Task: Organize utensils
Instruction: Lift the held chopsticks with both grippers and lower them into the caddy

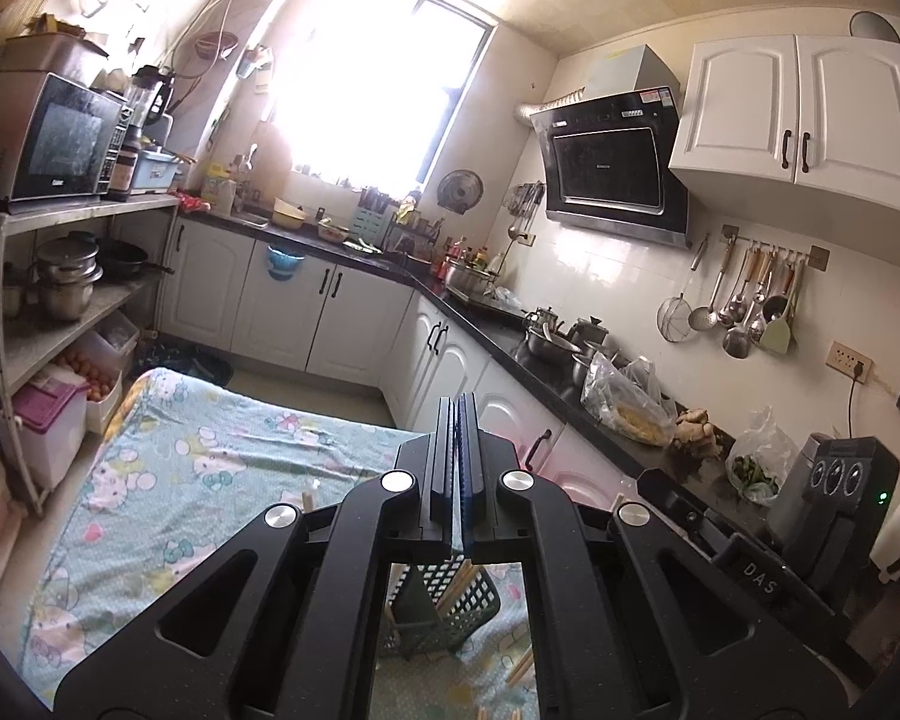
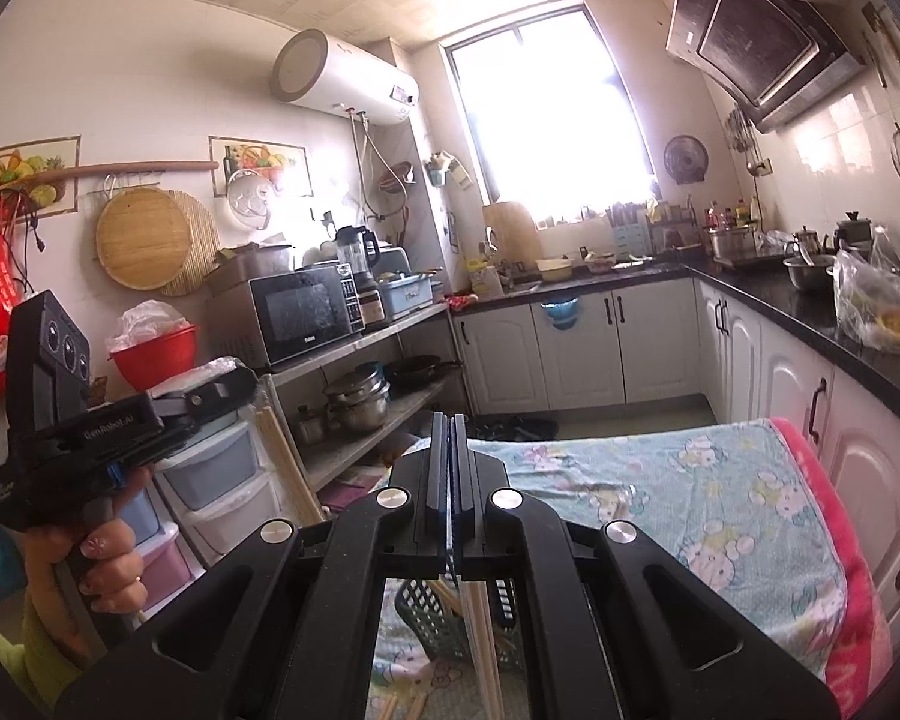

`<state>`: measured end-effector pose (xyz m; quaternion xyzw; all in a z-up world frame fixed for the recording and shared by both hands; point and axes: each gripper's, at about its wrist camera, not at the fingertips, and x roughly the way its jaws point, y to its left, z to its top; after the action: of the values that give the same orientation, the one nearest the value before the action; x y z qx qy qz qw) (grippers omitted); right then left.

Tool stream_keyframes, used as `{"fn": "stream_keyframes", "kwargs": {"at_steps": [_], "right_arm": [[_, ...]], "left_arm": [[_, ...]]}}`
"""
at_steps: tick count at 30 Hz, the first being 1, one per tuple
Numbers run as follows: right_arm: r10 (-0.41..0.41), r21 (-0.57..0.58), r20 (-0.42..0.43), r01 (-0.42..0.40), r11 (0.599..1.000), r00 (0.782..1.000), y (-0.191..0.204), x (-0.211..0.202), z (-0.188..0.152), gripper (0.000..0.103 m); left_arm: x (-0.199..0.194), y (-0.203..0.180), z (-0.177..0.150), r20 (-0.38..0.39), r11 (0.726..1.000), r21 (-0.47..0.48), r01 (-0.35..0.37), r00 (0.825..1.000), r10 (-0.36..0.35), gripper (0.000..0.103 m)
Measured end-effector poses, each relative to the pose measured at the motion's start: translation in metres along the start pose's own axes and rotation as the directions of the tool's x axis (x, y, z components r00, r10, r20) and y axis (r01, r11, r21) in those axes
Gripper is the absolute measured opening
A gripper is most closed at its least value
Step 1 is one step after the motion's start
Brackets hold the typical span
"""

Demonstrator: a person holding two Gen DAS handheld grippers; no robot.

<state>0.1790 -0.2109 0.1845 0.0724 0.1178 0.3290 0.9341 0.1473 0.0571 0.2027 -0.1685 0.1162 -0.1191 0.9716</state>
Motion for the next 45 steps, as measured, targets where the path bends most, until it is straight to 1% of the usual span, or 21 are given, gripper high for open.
{"fn": "stream_keyframes", "kwargs": {"at_steps": [4, 8, 15, 21, 27, 36, 45], "right_arm": [[-0.002, -0.002, 0.014, 0.002, 1.000, 1.000, 0.000, 0.006, 0.009, 0.001], [-0.007, -0.017, 0.021, 0.007, 1.000, 1.000, 0.003, 0.011, 0.017, 0.001], [-0.023, -0.028, 0.050, 0.024, 0.999, 0.999, 0.000, 0.021, 0.032, 0.001], [-0.049, -0.024, 0.048, 0.050, 0.998, 0.998, -0.010, 0.034, 0.038, 0.001], [-0.071, -0.015, 0.051, 0.072, 0.997, 0.996, -0.020, 0.045, 0.040, 0.001], [-0.089, -0.013, 0.065, 0.090, 0.996, 0.994, -0.033, 0.063, 0.040, 0.001], [-0.087, -0.029, 0.039, 0.089, 0.996, 0.995, -0.039, 0.086, 0.030, 0.001]], "left_arm": [[0.007, 0.000, 0.005, 0.008, 1.000, 0.017, -0.022, 1.000, 0.022, 0.000], [0.017, 0.002, 0.009, -0.001, 0.999, 0.027, -0.039, 0.999, 0.039, 0.000], [0.037, 0.012, 0.014, -0.011, 0.998, 0.015, -0.068, 0.998, 0.068, 0.000], [0.051, 0.021, 0.018, -0.016, 0.996, -0.004, -0.085, 0.996, 0.085, 0.000], [0.065, 0.027, 0.018, -0.024, 0.996, -0.023, -0.084, 0.996, 0.083, 0.000], [0.080, 0.026, 0.010, -0.032, 0.997, -0.032, -0.068, 0.997, 0.067, 0.000], [0.093, 0.013, -0.004, -0.020, 0.997, 0.033, -0.065, 0.998, 0.066, 0.000]]}}
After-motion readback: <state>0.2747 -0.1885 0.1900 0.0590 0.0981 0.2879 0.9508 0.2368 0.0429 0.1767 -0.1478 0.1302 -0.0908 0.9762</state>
